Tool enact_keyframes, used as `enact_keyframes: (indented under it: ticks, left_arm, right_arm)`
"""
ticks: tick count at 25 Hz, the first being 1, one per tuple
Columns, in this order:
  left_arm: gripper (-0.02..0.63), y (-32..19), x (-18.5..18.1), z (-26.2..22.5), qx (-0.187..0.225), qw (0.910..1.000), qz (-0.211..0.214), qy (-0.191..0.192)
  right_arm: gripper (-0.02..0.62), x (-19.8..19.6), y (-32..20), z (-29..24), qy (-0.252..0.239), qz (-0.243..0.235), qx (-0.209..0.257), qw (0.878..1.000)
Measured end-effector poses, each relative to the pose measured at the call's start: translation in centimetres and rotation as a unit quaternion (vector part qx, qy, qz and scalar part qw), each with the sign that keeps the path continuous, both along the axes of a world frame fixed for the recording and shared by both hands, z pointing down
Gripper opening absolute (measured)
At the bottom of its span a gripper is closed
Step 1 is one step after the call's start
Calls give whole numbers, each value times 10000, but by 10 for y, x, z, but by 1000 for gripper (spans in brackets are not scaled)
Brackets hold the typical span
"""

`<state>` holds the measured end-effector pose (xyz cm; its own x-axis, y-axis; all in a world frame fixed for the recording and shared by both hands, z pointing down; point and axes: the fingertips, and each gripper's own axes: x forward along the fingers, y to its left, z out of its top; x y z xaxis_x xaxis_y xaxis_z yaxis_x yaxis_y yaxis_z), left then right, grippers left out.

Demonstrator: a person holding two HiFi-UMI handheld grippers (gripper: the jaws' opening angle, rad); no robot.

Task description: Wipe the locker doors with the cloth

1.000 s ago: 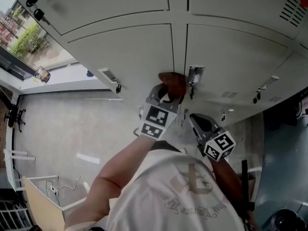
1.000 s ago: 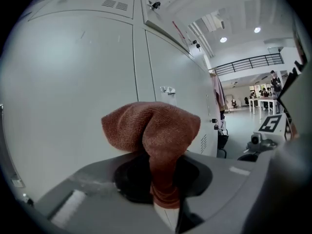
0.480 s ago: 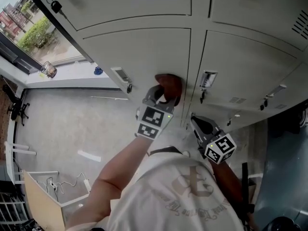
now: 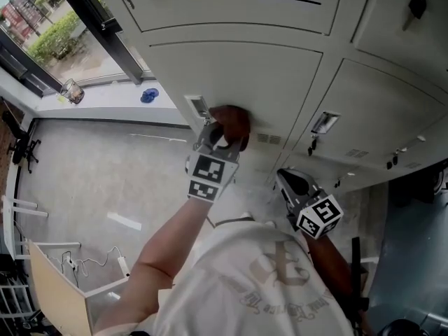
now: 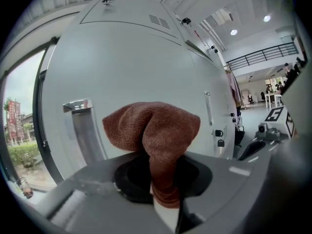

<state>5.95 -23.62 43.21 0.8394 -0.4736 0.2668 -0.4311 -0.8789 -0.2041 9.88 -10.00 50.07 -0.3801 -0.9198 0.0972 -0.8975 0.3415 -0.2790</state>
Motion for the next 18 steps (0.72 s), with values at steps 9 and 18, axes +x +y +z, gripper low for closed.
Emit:
enact_keyframes:
  ticks: [9, 18]
  left_arm:
    - [80, -22, -34, -12, 109, 9994, -255, 191]
    - [81, -49, -78, -34, -309, 9960, -339, 770]
  right_arm:
    - [8, -23, -13, -2, 120, -43, -75, 9999]
    - [8, -47, -31, -9, 275, -59, -53, 9996]
